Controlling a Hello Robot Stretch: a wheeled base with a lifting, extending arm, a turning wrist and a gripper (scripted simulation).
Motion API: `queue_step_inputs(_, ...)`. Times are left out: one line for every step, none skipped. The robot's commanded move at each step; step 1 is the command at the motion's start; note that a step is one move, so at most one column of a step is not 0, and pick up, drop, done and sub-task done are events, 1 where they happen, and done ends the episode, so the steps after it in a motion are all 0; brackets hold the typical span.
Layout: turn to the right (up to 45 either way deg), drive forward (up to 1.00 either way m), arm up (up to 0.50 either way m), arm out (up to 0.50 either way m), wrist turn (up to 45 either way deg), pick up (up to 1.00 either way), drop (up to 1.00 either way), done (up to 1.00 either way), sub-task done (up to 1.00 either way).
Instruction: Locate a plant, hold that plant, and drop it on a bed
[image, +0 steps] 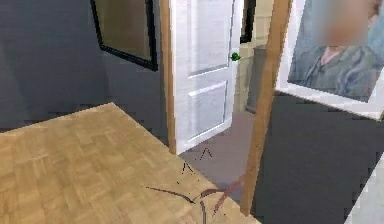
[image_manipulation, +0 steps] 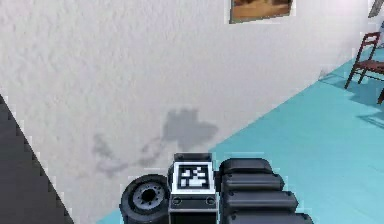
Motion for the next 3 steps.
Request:
queue_step_inputs(3.0, 0.00, 0.00, 0.00, 0.0, 0.00, 0.00, 0.00, 0.00)
queue_step_inputs(0.0, 1.00, 0.00, 0.00, 0.0, 0.00, 0.00, 0.00, 0.00)
queue_step_inputs(-3.0, 0.00, 0.00, 0.00, 0.0, 0.00, 0.00, 0.00, 0.00)
